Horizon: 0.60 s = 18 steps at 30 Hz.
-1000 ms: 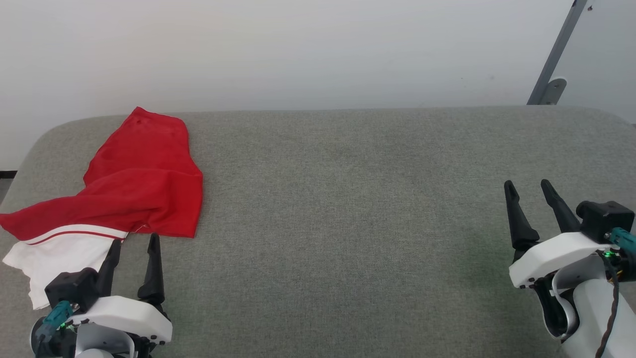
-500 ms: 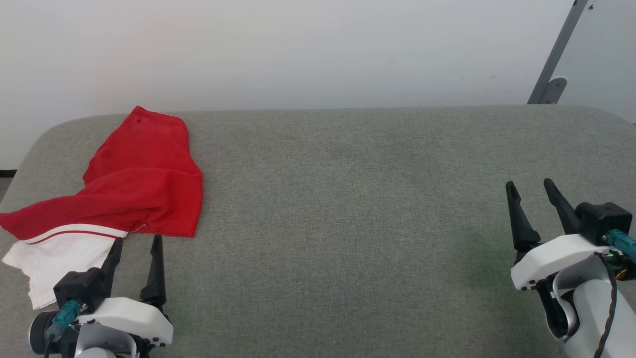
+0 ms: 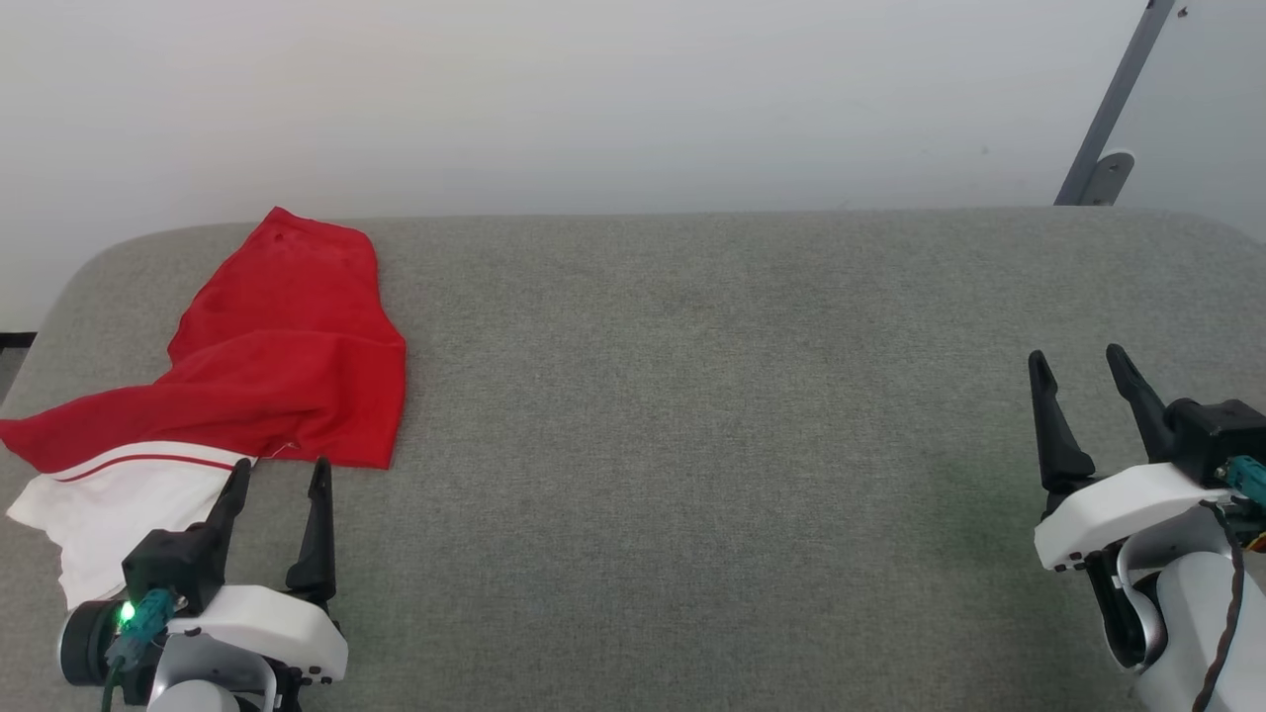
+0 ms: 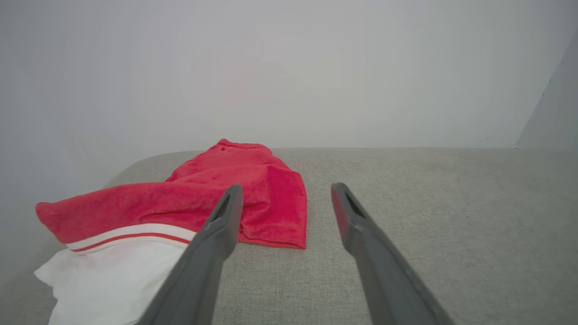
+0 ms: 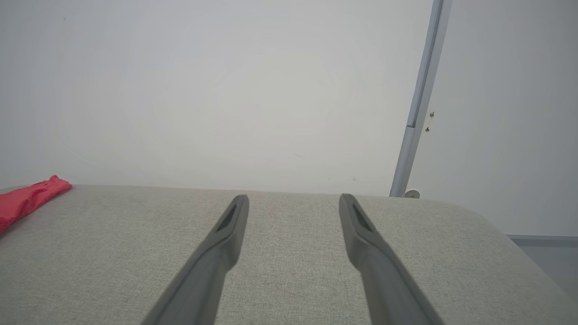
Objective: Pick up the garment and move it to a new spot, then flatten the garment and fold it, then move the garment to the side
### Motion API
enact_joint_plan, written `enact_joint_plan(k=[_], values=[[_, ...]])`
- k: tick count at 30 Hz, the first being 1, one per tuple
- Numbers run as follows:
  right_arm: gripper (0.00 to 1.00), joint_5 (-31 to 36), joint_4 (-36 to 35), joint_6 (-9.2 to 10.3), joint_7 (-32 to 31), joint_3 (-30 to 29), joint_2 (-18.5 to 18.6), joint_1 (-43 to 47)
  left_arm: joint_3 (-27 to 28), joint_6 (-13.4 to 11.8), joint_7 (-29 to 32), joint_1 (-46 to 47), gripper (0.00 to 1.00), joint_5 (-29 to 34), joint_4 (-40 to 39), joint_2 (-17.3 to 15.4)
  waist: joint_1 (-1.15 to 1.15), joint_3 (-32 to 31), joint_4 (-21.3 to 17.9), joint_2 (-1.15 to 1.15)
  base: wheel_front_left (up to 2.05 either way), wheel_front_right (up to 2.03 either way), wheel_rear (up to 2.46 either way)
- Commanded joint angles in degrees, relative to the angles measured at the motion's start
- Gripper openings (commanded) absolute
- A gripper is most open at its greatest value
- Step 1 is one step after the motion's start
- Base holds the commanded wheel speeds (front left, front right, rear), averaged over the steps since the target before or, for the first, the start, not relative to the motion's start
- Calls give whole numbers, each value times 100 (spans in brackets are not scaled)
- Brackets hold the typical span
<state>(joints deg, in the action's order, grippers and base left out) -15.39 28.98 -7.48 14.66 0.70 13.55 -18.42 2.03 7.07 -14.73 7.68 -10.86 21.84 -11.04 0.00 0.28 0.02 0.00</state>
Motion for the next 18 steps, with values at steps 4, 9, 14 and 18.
enact_joint_plan(k=[4, 9, 14, 18], values=[[100, 51, -26, -2, 60, -37, -28, 14, -21, 30, -60, 120, 100, 57, 60, -33, 0, 25, 83, 0, 0, 0, 0], [100, -38, -76, -2, 59, -77, -46, 130, -11, -3, -57, 170, 100, 139, 143, -8, 0, 23, 374, 0, 0, 0, 0], [100, -94, -68, -2, 59, 80, -152, 250, 37, -45, -56, 84, 100, 223, 86, 97, 0, 25, 950, 0, 0, 0, 0], [100, -129, -41, -2, 59, 334, -256, 238, 144, -85, -56, -23, 100, 238, 33, 189, 0, 44, 1360, 0, 0, 0, 0]])
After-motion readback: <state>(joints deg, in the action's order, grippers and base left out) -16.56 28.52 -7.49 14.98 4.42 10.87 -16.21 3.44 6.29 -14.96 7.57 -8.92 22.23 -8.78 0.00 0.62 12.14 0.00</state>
